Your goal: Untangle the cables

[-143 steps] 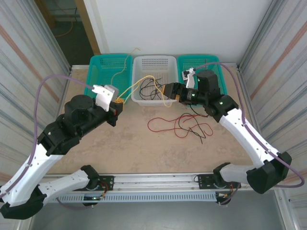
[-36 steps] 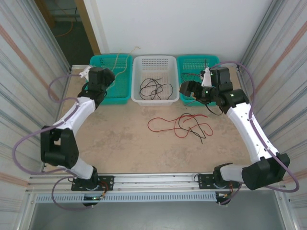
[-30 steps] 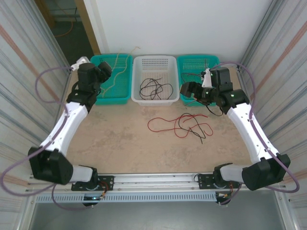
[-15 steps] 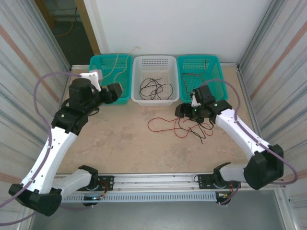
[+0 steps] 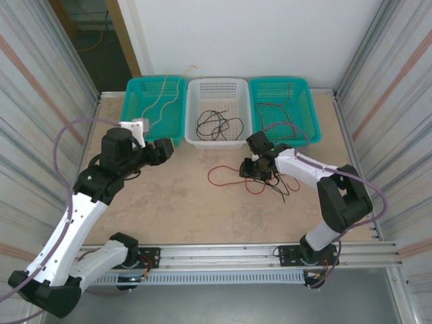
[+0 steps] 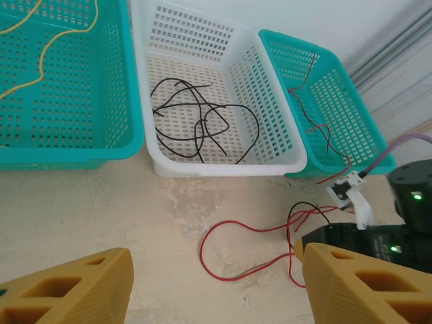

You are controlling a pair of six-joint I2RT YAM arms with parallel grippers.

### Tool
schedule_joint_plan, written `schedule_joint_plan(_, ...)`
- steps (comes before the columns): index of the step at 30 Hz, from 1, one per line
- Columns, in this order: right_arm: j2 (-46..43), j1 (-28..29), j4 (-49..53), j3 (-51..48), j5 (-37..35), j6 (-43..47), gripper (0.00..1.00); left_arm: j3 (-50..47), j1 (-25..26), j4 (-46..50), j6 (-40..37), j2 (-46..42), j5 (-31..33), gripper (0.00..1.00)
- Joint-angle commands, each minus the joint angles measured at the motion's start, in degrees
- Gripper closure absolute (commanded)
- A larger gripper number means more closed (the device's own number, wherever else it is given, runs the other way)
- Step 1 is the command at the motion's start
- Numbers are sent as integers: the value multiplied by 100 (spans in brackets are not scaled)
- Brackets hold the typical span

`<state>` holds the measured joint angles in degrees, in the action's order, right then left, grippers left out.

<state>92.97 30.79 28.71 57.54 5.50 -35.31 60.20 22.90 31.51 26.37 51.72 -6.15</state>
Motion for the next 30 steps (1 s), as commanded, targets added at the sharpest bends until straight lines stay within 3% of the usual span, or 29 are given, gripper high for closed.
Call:
schedule_joint_plan(1, 358, 28, -168, 199, -123, 55, 59, -61, 13, -72, 65, -88, -130, 32)
schedule_joint_plan(4, 566, 82, -242, 257, -112, 59, 68, -37, 22, -161, 96, -43, -195, 32)
schedule_joint_plan(9, 428, 384, -101, 336, -169, 88, 100, 15, 14, -296, 187, 108, -375, 32)
schedule_joint_plan(18, -1042, 1244, 401, 658, 96, 618, 100, -106, 397, -815, 173, 421, -674, 36)
schedule_joint_plan(30, -1903, 1378, 527, 1526, 1169, 951, 100, -390, 1439, -1555, 445, 1102, -673, 33)
